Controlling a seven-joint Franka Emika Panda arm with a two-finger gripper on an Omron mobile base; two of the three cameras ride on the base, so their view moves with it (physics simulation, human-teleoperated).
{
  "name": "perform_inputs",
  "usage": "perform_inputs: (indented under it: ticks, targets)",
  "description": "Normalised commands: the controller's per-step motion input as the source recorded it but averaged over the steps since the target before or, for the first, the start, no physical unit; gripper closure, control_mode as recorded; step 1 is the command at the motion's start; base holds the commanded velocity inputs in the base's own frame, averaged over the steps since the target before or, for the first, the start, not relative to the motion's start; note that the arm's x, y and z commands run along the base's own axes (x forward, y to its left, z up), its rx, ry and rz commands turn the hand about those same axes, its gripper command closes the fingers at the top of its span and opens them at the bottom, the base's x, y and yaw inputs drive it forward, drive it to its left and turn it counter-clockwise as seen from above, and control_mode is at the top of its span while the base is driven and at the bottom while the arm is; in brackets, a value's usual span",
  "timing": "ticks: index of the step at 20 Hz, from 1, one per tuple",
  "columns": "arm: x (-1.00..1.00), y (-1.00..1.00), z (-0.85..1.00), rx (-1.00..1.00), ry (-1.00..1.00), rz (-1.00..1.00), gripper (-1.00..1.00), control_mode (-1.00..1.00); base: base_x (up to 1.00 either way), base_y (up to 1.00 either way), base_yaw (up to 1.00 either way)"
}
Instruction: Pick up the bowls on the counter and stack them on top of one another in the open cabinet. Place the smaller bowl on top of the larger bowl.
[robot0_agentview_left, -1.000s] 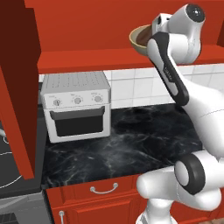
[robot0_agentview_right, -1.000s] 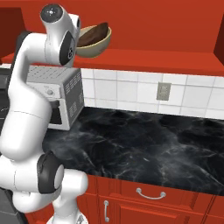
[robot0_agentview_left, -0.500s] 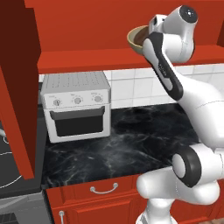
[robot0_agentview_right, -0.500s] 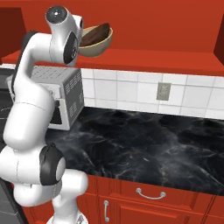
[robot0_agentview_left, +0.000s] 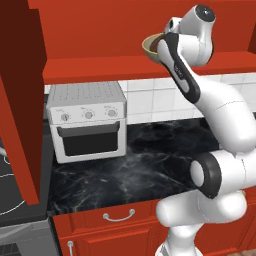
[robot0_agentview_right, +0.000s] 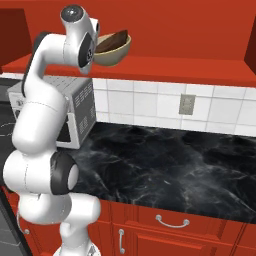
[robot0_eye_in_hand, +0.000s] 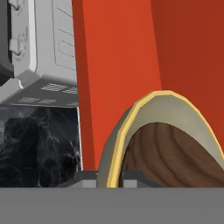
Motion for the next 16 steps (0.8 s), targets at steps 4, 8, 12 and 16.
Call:
perform_inputs:
  ticks: [4, 8, 12, 16]
  targets:
    - [0.35, 0.0, 0.0, 0.0, 0.07, 0.0, 1.0, -1.0, 0.0, 0.0, 0.0]
    - [0.34, 0.0, 0.0, 0.0, 0.06, 0.0, 1.0, -1.0, 0.0, 0.0, 0.0]
    - [0.36, 0.0, 0.0, 0.0, 0.05, 0.0, 1.0, -1.0, 0.0, 0.0, 0.0]
    - [0.38, 0.0, 0.0, 0.0, 0.04, 0.0, 1.0, -1.0, 0.0, 0.0, 0.0]
